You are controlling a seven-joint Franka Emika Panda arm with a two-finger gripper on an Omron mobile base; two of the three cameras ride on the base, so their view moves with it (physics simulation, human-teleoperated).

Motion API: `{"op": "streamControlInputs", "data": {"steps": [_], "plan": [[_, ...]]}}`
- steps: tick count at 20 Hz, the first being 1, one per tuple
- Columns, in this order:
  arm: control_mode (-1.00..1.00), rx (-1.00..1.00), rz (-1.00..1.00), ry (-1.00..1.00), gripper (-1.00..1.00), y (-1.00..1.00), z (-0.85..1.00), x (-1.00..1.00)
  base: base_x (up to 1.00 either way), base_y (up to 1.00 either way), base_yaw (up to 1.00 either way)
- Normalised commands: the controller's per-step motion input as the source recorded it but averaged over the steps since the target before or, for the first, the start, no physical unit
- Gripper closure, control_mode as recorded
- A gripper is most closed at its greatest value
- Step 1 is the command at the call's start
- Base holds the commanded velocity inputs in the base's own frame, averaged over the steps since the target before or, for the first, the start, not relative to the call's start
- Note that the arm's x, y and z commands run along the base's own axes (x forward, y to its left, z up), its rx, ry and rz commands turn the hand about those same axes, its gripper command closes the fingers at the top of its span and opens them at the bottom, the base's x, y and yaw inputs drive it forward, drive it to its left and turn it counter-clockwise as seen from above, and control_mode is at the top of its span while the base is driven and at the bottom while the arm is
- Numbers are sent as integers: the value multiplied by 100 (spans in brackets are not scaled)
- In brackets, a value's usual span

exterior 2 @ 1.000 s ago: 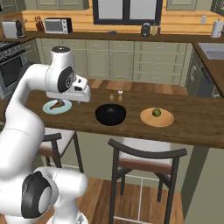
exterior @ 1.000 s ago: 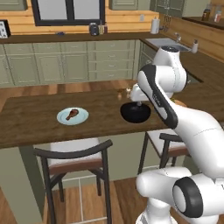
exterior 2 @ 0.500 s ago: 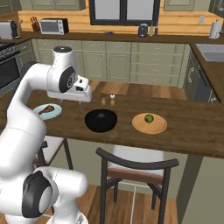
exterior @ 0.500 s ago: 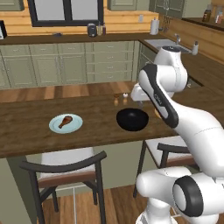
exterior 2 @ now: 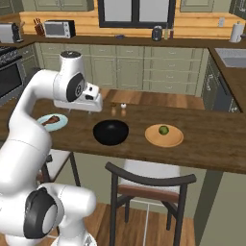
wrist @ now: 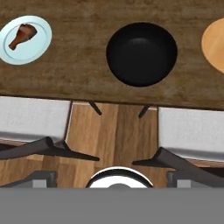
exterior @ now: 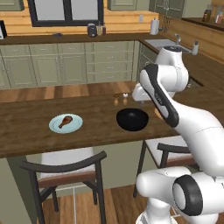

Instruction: Pick the chicken drumstick and lime from their plates and place them in the bowl. Then put the bowl in the fridge.

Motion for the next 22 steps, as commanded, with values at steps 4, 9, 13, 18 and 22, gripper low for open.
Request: {"op": "streamControlInputs", "data": {"steps": [4,9,13,18,22], "plan": [[-100,0,0,0,-100,-89,-21,48,0,0,0],[-100,0,0,3,-100,-100,-25,51,0,0,0],[-100,0,0,2,-100,-100,-41,36,0,0,0],[-100,-1,-4,10,-100,-75,-51,62,0,0,0],[-100,0,-12,19,-100,-45,-39,92,0,0,0]]}}
